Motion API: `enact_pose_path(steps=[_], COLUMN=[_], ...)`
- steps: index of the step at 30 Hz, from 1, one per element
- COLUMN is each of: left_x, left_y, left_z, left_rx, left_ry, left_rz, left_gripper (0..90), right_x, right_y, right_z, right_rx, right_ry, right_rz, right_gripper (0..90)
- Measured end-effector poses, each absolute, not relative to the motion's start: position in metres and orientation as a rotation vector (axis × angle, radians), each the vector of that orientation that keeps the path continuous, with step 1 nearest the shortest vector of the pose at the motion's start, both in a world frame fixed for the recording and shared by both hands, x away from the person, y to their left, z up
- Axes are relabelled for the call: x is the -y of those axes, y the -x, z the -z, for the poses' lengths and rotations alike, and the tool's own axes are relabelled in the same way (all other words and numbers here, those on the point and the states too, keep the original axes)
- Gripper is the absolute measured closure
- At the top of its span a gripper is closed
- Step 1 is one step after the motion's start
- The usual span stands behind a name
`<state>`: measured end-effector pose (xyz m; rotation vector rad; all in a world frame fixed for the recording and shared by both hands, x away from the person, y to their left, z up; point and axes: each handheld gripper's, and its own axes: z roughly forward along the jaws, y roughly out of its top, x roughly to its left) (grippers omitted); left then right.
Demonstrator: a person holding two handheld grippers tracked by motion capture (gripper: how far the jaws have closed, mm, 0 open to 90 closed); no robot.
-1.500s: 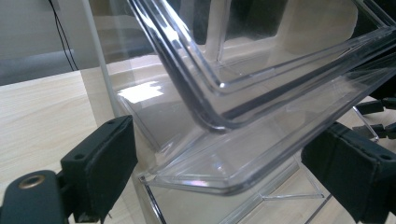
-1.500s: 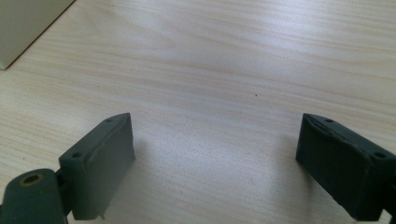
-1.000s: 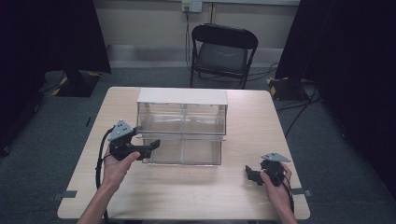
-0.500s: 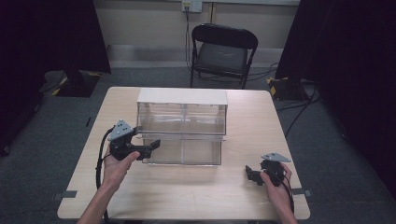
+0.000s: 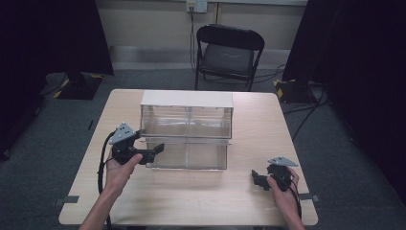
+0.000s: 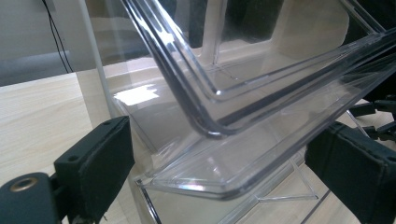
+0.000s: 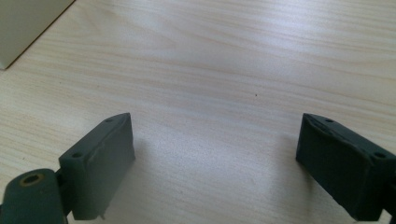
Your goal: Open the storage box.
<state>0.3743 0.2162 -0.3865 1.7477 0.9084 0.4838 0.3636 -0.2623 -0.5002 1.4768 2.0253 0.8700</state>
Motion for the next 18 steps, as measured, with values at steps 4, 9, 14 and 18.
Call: enact_pose_path(steps=[4, 9, 14, 18], left_x=[-0.2160, -0.2169, -0.2169, -0.2170], left_y=[-0.3741, -0.3748, -0.3749, -0.3756], left_z=[0.3865, 0.3862, 0.3862, 0.3854], left_rx=[-0.909, -0.903, -0.907, -0.903], left_ry=[-1.747, -1.751, -1.748, -1.755], left_rz=[-0.485, -0.483, -0.479, -0.478], left_gripper=[7.9, 7.9, 7.9, 7.6], right_x=[0.2623, 0.2623, 0.2623, 0.2622], right_y=[-0.3635, -0.3635, -0.3635, -0.3634], right_z=[0.5002, 0.5002, 0.5002, 0.5002], right_rx=[-2.025, -2.025, -2.025, -2.025], right_ry=[-1.477, -1.477, -1.477, -1.478], right_rz=[-0.870, -0.870, -0.870, -0.870], right_gripper=[10.6, 10.6, 10.6, 10.6])
